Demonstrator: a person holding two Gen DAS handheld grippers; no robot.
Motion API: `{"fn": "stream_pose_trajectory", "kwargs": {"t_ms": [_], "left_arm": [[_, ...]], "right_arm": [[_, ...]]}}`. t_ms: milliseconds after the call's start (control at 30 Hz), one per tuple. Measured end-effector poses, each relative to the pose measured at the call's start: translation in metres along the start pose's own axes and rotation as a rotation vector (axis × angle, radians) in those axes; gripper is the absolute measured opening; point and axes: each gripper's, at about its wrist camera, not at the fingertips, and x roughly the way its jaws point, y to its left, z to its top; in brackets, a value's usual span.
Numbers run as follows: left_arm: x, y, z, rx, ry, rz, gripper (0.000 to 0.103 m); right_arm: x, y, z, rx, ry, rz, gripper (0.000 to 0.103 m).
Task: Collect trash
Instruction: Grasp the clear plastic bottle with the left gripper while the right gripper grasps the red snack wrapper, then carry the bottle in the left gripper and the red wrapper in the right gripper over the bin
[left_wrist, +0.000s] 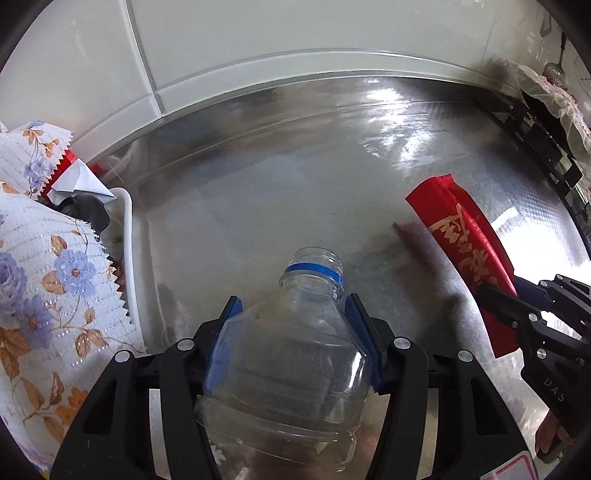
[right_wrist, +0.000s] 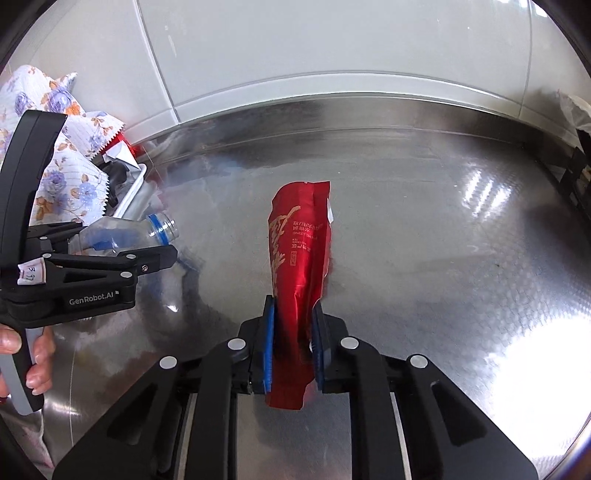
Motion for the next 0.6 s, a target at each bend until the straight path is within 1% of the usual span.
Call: {"fn": "stream_pose_trajectory", "kwargs": {"t_ms": [167,267,367,600], "left_arm": [[-0.021,-0.022,-0.010,-0.029,-0.021,0.010,0.057],[-0.038,-0.042,-0.021,-0.051,-0.037,0.022,0.057],[-0.055,-0.065,-0.037,-0.081,-0.052,0.041,0.057],[-0.088,-0.118,-0.073,-0.138,-0.084,0.082,0.058]], "right_arm": [[-0.028,-0.018,-0.011,-0.021,-0.008,0.026,0.018],[-0.048,-0.032,-0.021,-0.050,-0.012,0.047,0.018],[-0.063,-0.043,-0.032,-0.077,-0.011,0.071,0.018],[-0.107,-0.071,-0.071,-0.156,-0.012,0.139,0.018]]}}
